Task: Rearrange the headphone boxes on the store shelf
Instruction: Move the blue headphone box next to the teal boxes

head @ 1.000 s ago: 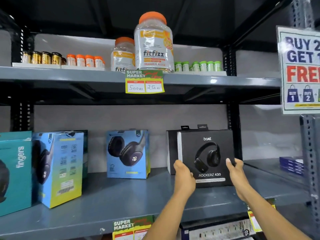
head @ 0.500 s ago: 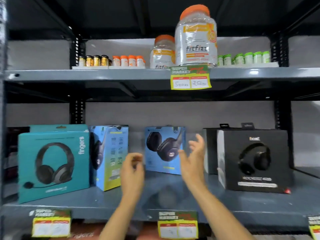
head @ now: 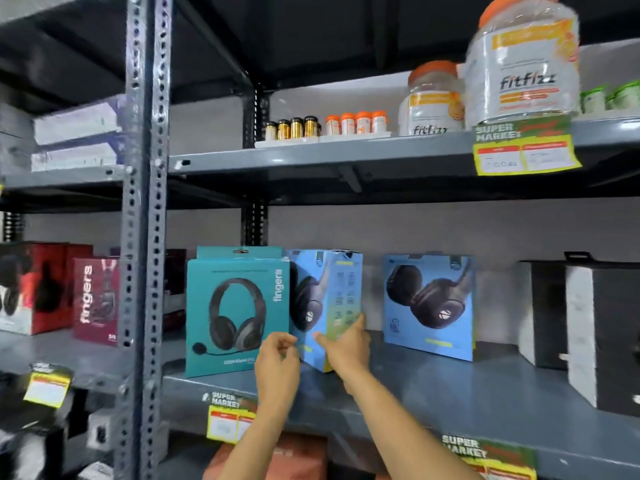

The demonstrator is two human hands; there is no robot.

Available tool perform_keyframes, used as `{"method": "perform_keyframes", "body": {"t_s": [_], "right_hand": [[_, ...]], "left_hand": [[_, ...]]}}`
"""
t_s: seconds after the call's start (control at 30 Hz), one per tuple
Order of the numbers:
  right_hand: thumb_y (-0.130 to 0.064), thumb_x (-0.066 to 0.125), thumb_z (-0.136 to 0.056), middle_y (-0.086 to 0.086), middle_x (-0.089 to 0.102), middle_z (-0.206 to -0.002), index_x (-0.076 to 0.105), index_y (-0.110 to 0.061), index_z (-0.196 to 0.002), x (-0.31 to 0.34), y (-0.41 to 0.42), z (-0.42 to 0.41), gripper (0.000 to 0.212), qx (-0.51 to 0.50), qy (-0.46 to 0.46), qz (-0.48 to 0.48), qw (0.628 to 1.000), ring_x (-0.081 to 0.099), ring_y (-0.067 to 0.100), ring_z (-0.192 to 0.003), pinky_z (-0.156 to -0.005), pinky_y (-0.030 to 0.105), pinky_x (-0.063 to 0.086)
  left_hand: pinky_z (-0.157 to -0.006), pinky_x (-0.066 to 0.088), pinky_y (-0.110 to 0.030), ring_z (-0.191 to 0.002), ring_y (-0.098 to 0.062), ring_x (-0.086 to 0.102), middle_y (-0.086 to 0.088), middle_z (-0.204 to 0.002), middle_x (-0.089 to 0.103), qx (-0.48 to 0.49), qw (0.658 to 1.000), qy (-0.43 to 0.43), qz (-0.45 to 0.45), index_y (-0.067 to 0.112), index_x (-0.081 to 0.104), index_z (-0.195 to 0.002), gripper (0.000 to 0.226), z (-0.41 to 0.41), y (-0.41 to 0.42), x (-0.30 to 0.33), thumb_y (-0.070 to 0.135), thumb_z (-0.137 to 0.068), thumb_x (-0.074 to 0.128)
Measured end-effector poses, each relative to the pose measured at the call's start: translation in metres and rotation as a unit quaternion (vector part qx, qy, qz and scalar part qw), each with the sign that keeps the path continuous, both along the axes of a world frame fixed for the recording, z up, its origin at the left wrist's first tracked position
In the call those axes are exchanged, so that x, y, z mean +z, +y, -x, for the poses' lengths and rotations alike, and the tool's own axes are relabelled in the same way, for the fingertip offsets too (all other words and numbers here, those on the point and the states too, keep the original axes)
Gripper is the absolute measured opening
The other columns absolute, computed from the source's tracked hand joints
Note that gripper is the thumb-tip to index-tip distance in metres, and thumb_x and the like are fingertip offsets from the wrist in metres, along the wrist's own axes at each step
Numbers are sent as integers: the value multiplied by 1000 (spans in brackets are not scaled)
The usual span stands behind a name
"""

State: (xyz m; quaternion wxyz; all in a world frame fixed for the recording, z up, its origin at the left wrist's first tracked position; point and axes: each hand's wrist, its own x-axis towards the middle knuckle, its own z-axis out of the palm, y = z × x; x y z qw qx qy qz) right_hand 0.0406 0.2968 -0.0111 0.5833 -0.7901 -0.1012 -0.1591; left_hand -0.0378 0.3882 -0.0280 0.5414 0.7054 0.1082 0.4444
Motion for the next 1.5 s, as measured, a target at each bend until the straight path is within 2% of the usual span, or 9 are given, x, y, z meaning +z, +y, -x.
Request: {"method": "perform_keyframes", "body": {"t_s": [0.23, 0.37, 0.5, 0.6, 0.63, 0.87, 1.17, 1.37, 1.5], "right_hand": [[-22, 74, -82, -8, 60, -125, 39, -27, -133, 13, -111, -18, 62, 167, 83, -27, 982, 60, 13, -102, -83, 32, 43], [-13, 63, -92, -10, 66, -123, 54, -25, -128, 12, -160, -19, 39, 215, 124, -46, 968, 64, 15, -107, -107, 47, 41], [-13, 52, -98, 7, 71, -120, 64, -11, -118, 7, -170, -14, 24, 144, 105, -27, 984, 66, 21, -108, -103, 46, 47], [-18, 55, -95, 42, 48, -119, 55, 15, -102, 14, -172, 0, 34, 108, 67, -1, 992, 56, 14, -79, -70, 32, 44], [-17, 56, -95, 1, 42, -90, 52, 19, -95, 21, -173, 10, 36, 98, 49, -1, 994, 53, 13, -68, -63, 26, 42], [-17, 62, -93, 21, 76, -85, 63, 17, -83, 48, -205, 88, 35, 64, -19, -1, 998, 77, 24, -72, -55, 29, 59], [-16, 59, -94, 3, 80, -83, 78, -2, -88, 43, -211, 111, 24, 44, -27, -24, 998, 77, 17, -78, -70, 36, 63], [-19, 66, -87, 22, 74, -81, 54, -42, -126, 28, -221, 77, 47, -19, -81, 0, 997, 73, 26, -77, -75, 42, 59], [-15, 64, -88, 31, 67, -78, 39, -35, -145, 24, -236, 37, 66, -84, -75, 4, 994, 66, 43, -80, -80, 44, 57]], "left_hand": [[-99, 42, -39, -118, -28, 53, -12, -127, 55, -89, 988, 123, -39, 8, 54, -121, 30, -9, 7, -1, 10, -91, 52], [-102, 34, -34, -137, -29, 36, -12, -150, 35, -141, 976, 151, -68, 6, 27, -146, 62, -11, -6, 12, 19, -94, 57], [-92, 50, -31, -99, -6, 63, 0, -127, 62, -251, 958, 123, -61, 17, 46, -135, 46, -13, -19, 18, 21, -92, 61], [-83, 55, -37, -90, -17, 70, 9, -95, 75, -222, 971, 69, -56, 17, 67, -114, 25, -17, -20, 19, 21, -89, 66], [-71, 54, -32, -80, -18, 69, 11, -81, 75, -210, 975, 55, -50, 14, 71, -103, 22, -14, -19, 21, 27, -86, 69], [-58, 38, -33, -62, -13, 46, -14, -63, 61, -167, 982, 28, -82, 6, 71, -76, 77, 24, -18, 31, 79, -51, 67], [-76, 58, -48, -80, -23, 74, 6, -75, 79, -148, 984, 10, -96, 26, 76, -88, 12, 61, -46, 36, 33, -79, 75], [-54, 44, -13, -75, -5, 61, -2, -89, 65, -167, 977, 5, -132, 13, 50, -108, 27, 20, -75, 39, 17, -87, 67], [-62, 45, -29, -80, -23, 59, -8, -94, 60, -185, 968, 52, -161, 8, 36, -102, 29, -19, -107, 48, 14, -91, 62]]}}
